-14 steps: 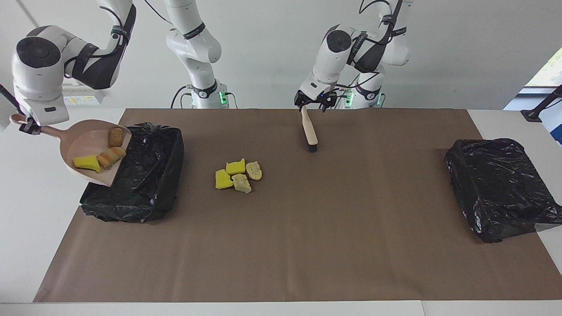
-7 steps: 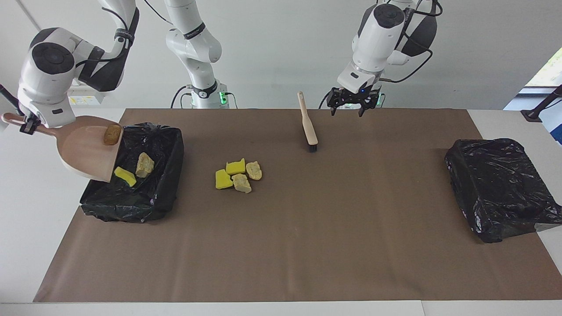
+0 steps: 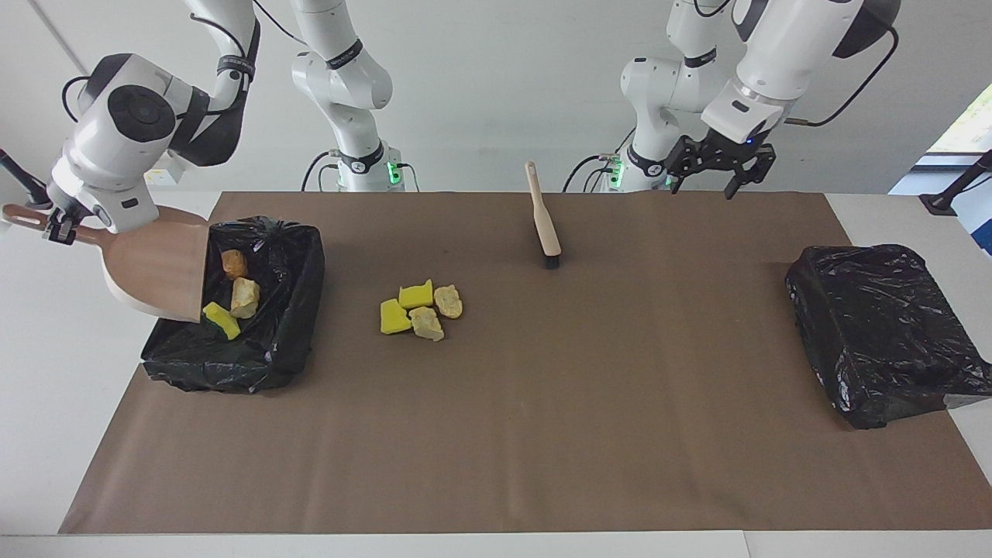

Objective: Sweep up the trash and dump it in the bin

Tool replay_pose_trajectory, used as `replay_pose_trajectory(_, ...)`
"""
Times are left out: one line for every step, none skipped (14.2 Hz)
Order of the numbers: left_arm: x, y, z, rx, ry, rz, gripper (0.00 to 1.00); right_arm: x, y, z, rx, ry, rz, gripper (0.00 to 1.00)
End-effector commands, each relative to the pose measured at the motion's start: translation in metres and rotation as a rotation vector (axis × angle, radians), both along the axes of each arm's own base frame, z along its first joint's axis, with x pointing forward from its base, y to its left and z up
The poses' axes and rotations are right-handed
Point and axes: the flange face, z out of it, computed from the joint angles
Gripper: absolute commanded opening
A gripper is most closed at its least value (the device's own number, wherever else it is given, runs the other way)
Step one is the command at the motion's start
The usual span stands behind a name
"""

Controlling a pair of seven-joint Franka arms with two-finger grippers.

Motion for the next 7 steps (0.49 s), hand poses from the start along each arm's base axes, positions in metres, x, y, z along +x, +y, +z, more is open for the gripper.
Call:
replay_pose_trajectory(0.011,0.033,0.023,0.048,-0.011,-0.047,1.00,-0.006,-0.004,0.021,-0.039,-0.009,-0.001,0.00)
replay_pose_trajectory(0.013,0.045,0.025,0.049,-0.007,-0.041,1.00,-0.007,-0.002,0.039,-0.046,-0.033,0.001,0.00)
replay_pose_trajectory(0.013,0.049,0.027,0.050,-0.008,-0.038,1.00,-0.011,0.000,0.053,-0.041,-0.051,-0.015,0.00)
replay_pose_trajectory(0.011,0.048,0.034,0.055,-0.018,-0.040,1.00,-0.016,0.007,0.068,-0.040,-0.079,-0.023,0.00)
replay_pose_trajectory(0.012,0.048,0.039,0.057,-0.011,-0.040,1.00,-0.017,0.019,0.079,-0.004,-0.112,-0.022,0.00)
replay_pose_trajectory(0.017,0.047,0.042,0.060,0.004,-0.040,1.00,-0.019,0.024,0.090,0.049,-0.151,-0.047,0.00)
replay_pose_trajectory(0.021,0.050,0.049,0.060,0.008,-0.034,1.00,-0.020,0.028,0.097,0.120,-0.191,-0.104,0.00)
